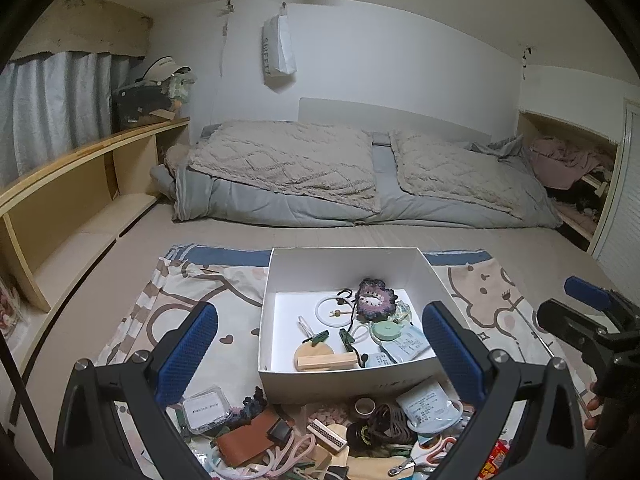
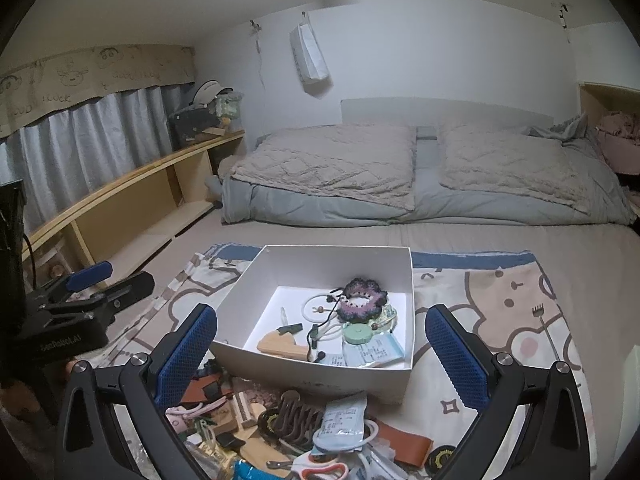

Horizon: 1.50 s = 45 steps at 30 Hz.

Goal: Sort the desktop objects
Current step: 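Raise both open grippers out of the shoebox back toward the pile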

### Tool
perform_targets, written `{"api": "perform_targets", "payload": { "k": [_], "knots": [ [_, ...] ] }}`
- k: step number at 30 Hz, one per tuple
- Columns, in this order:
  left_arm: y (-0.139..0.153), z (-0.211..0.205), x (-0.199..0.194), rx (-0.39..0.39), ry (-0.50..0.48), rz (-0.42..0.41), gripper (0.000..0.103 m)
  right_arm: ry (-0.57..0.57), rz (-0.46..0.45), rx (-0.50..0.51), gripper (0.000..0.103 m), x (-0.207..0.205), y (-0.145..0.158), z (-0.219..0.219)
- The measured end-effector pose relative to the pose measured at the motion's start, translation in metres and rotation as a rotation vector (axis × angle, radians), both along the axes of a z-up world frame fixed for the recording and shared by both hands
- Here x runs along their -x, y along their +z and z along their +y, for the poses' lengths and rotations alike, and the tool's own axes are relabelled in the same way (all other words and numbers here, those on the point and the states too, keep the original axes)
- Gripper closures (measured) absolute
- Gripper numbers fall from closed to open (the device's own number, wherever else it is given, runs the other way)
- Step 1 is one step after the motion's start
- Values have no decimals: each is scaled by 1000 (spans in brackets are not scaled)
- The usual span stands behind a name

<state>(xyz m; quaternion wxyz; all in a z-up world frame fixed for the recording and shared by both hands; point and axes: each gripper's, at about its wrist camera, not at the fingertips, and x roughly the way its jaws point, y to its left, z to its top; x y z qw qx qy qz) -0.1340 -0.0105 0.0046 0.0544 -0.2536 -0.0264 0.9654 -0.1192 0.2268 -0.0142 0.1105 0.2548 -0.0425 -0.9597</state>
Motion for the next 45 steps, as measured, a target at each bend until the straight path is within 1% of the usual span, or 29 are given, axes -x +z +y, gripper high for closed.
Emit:
{"api": "perform_targets", "payload": {
  "k": [4,8,15,19,24,29,32,36,42,45],
  "knots": [
    [2,-7,-6,-14,16,9,0,5,4,-10,0,-5,0,-1],
    [3,-14,-13,-20,38,16,0,29,5,16,0,-13,0,-1],
    [5,-23,-30,-19,39,46,0,49,27,30,0,-32,1,-1],
    [6,-30,-38,-35,34,47,0,60,26,44,0,-43,-2,-3],
    [3,-35,-48,-29,38,39,0,87,10,50,0,-56,-7,-9],
    [1,-40,-57,-12,19,45,0,100,-28,76,0,-70,-20,-14],
    [-3,-43,-60,-5,13,35,0,105,-56,82,0,-77,-30,-19],
    [-12,-48,-64,-6,5,4,0,105,-70,75,0,-86,-41,-25],
    [-29,-54,-69,5,-6,-40,0,130,-119,56,0,-93,-67,-40],
    [-39,-56,-71,15,-23,-62,0,125,-108,22,0,-101,-77,-48]
  ]
}}
